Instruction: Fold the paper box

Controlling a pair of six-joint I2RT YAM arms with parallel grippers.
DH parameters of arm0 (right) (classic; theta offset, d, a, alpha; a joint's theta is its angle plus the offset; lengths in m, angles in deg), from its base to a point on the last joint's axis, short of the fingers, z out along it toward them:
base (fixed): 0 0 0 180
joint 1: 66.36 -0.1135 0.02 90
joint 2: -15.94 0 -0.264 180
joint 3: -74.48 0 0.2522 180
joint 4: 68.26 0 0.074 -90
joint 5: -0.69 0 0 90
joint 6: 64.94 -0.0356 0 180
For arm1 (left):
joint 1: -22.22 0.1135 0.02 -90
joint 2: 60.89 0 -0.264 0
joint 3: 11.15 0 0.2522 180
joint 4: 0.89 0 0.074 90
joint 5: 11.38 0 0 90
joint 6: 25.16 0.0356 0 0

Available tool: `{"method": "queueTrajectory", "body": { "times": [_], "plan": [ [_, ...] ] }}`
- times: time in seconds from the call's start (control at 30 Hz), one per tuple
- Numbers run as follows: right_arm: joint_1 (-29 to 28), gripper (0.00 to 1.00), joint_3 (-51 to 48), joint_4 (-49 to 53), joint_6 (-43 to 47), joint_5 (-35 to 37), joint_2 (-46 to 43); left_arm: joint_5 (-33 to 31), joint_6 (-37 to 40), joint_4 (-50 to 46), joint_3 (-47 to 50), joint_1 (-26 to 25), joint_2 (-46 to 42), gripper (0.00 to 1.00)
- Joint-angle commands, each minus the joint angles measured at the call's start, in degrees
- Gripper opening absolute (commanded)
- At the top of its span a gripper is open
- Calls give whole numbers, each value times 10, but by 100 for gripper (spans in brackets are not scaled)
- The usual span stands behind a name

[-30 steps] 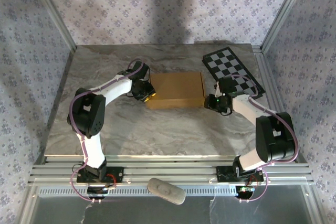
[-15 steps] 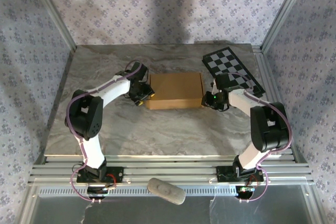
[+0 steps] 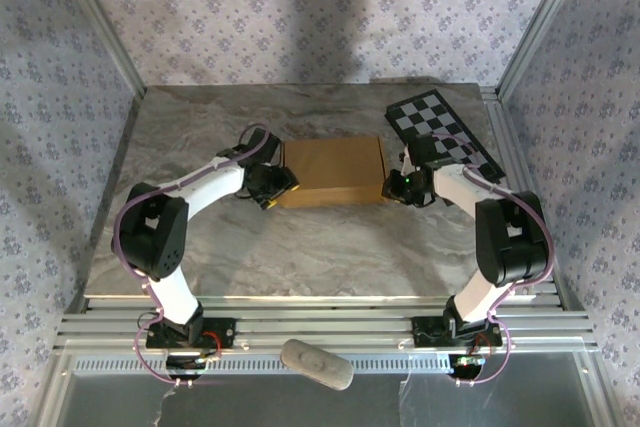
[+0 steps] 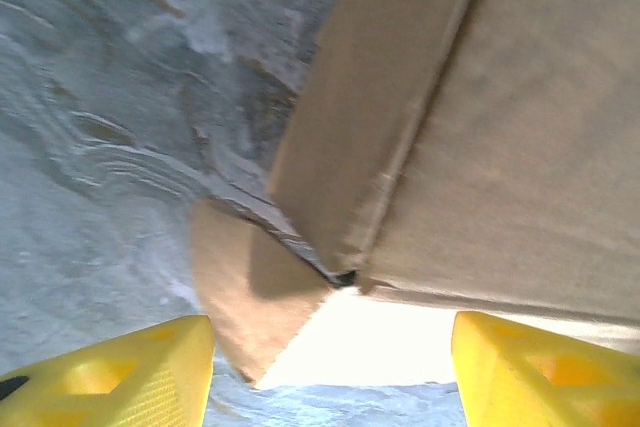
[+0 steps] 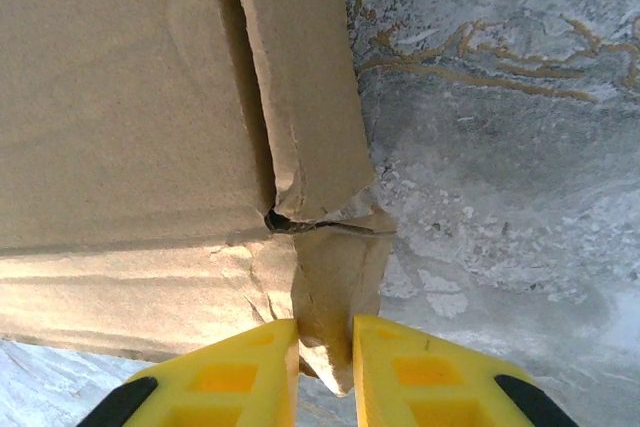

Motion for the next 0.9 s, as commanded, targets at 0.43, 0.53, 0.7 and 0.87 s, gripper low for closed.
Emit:
{"method": "queueTrajectory", "body": {
  "times": [0.43, 0.53, 0.7, 0.87],
  "plan": [
    [17, 20, 36, 23, -67, -75, 28, 26, -86, 123, 51, -15, 4, 46],
    [17, 20, 37, 14, -75, -82, 34, 30, -91, 125, 54, -13, 2, 45],
    [18, 20, 44, 13, -83, -84, 38, 41, -107, 141, 68, -5, -1, 42],
    [17, 20, 41, 7, -89, -85, 40, 44, -112, 142, 77, 3, -10, 38]
  ]
}}
